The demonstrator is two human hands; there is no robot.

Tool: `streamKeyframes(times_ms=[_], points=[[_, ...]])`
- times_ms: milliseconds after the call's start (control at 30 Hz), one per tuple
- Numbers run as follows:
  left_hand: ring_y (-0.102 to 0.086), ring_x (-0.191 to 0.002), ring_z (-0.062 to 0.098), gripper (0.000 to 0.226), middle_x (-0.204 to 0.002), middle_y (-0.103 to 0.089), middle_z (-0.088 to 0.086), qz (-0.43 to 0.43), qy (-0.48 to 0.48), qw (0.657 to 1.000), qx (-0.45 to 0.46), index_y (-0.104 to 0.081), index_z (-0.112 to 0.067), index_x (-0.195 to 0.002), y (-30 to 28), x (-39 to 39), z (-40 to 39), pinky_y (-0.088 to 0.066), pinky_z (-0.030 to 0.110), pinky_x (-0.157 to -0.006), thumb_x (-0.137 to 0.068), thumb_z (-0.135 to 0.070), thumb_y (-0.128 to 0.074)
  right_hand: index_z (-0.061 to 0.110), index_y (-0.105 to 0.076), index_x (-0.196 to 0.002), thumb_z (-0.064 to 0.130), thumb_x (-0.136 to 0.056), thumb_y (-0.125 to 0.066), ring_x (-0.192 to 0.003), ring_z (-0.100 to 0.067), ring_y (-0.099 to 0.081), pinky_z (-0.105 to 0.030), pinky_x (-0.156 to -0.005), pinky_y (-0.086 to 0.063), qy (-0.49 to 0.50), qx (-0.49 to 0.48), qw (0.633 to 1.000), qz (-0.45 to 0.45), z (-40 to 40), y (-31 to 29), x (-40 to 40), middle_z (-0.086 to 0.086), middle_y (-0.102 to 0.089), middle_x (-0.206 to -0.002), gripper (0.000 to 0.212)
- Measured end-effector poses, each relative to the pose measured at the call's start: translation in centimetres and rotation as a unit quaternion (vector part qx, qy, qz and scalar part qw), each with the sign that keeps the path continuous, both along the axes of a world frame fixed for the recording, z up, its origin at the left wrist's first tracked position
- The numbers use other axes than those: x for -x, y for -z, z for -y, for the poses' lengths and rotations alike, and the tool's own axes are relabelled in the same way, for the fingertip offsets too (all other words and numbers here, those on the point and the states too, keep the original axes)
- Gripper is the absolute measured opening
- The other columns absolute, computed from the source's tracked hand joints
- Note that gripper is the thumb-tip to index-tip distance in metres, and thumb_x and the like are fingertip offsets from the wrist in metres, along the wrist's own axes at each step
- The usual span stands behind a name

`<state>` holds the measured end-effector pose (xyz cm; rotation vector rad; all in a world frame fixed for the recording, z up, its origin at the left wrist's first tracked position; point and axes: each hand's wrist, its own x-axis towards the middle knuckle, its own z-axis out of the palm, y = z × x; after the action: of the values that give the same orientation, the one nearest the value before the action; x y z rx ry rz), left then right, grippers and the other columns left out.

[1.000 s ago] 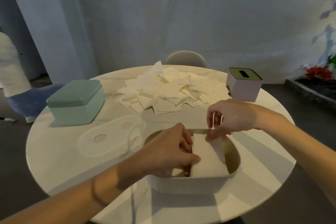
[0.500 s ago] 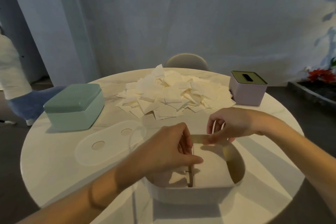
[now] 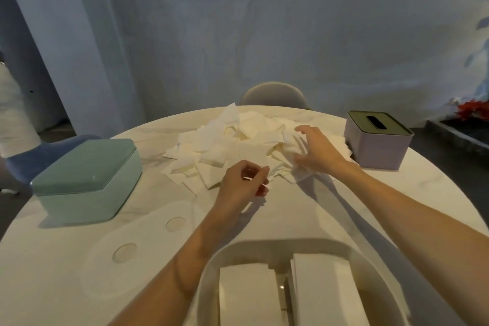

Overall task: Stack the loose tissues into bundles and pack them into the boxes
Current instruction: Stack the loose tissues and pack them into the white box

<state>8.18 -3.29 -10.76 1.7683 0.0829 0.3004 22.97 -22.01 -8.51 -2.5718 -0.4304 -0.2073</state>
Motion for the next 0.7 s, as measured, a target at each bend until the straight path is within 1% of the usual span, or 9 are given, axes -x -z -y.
streamKeyframes(times_ms=[67, 167, 267, 333, 400, 467, 533, 633, 700], points=[[-0.073, -0.072, 0.024, 0.015, -0.088, -0.073, 0.010, 0.033, -0.016, 0.999, -0.010, -0.067, -0.010, -0.102, 1.1, -0.8, 0.4, -0.065, 0.039, -0.072, -0.099, -0.025, -0.068, 0.024, -0.031, -0.155, 0.033, -0.086, -0.079, -0.138, -0.030, -0.043, -0.040, -0.114, -0.039, -0.043, -0.007, 0.999, 0.005, -0.5, 0.3, -1.3, -0.006, -0.039, -0.155, 0.084], [-0.071, -0.066, 0.021, 0.012, -0.081, -0.072, 0.008, 0.056, -0.013, 0.998, -0.021, -0.068, -0.011, -0.098, 1.8, -1.6, 0.1, -0.064, 0.035, -0.066, -0.100, -0.023, -0.066, 0.024, -0.034, -0.157, 0.011, -0.091, -0.069, -0.139, -0.028, -0.044, -0.029, -0.108, -0.033, -0.109, -0.003, 0.993, 0.039, -1.4, 0.2, -3.1, -0.009, -0.042, -0.154, 0.076], [-0.070, -0.064, 0.023, 0.015, -0.077, -0.071, 0.008, 0.067, -0.009, 0.998, -0.006, -0.068, -0.008, -0.096, 2.0, -1.6, -0.3, -0.064, 0.041, -0.062, -0.100, -0.022, -0.066, 0.030, -0.054, -0.145, 0.005, -0.094, -0.059, -0.129, -0.024, -0.053, -0.036, -0.107, -0.043, -0.117, 0.045, 0.989, 0.080, -1.8, 0.3, -4.1, -0.003, -0.057, -0.140, 0.057], [-0.070, -0.064, 0.021, 0.014, -0.077, -0.071, 0.006, 0.065, -0.008, 0.998, -0.007, -0.068, -0.009, -0.097, 2.1, -1.6, -0.3, -0.064, 0.040, -0.062, -0.100, -0.023, -0.065, 0.036, -0.063, -0.135, 0.008, -0.093, -0.060, -0.117, -0.023, -0.061, -0.039, -0.100, -0.050, -0.083, 0.055, 0.991, 0.093, -1.8, 0.3, -4.3, 0.001, -0.065, -0.128, 0.051], [-0.069, -0.063, 0.022, 0.015, -0.077, -0.071, 0.006, 0.062, -0.005, 0.998, 0.007, -0.068, -0.008, -0.098, 2.1, -1.6, -0.3, -0.063, 0.038, -0.060, -0.101, -0.022, -0.065, 0.038, -0.066, -0.127, 0.018, -0.096, -0.065, -0.109, -0.021, -0.062, -0.035, -0.097, -0.050, -0.062, -0.012, 0.992, 0.113, -1.7, 0.1, -3.8, 0.005, -0.067, -0.122, 0.036], [-0.068, -0.064, 0.022, 0.016, -0.077, -0.071, 0.008, 0.062, -0.004, 0.998, 0.026, -0.068, -0.004, -0.099, 2.0, -1.6, -0.5, -0.062, 0.038, -0.059, -0.101, -0.020, -0.065, 0.034, -0.069, -0.120, 0.026, -0.100, -0.063, -0.105, -0.018, -0.064, -0.031, -0.094, -0.051, -0.053, -0.110, 0.981, 0.154, -1.4, -0.8, -3.0, 0.006, -0.070, -0.118, 0.022], [-0.068, -0.066, 0.023, 0.017, -0.077, -0.070, 0.009, 0.058, -0.010, 0.997, 0.058, -0.066, -0.002, -0.099, 1.9, -1.7, -0.6, -0.062, 0.038, -0.060, -0.101, -0.019, -0.064, 0.026, -0.071, -0.120, 0.025, -0.102, -0.058, -0.102, -0.017, -0.064, -0.032, -0.091, -0.054, -0.049, -0.174, 0.970, 0.165, -1.4, -2.0, -1.6, 0.006, -0.071, -0.114, 0.022], [-0.069, -0.067, 0.024, 0.022, -0.082, -0.071, 0.013, 0.041, -0.030, 0.990, 0.131, -0.063, -0.002, -0.104, 1.5, -1.6, -0.5, -0.061, 0.038, -0.059, -0.102, -0.024, -0.063, 0.021, -0.062, -0.130, 0.026, -0.104, -0.054, -0.101, -0.017, -0.058, -0.030, -0.085, -0.044, -0.058, -0.194, 0.974, 0.106, -1.1, -3.2, 1.5, 0.008, -0.063, -0.115, 0.027], [-0.073, -0.071, 0.029, 0.032, -0.088, -0.074, 0.014, 0.024, -0.036, 0.981, 0.189, -0.060, -0.006, -0.111, 1.1, -1.5, -0.6, -0.063, 0.044, -0.063, -0.102, -0.037, -0.060, 0.026, -0.059, -0.126, 0.030, -0.101, -0.060, -0.100, -0.020, -0.062, -0.033, -0.084, -0.048, -0.094, -0.233, 0.968, 0.022, -0.8, -3.0, 3.7, 0.008, -0.065, -0.115, 0.025]])
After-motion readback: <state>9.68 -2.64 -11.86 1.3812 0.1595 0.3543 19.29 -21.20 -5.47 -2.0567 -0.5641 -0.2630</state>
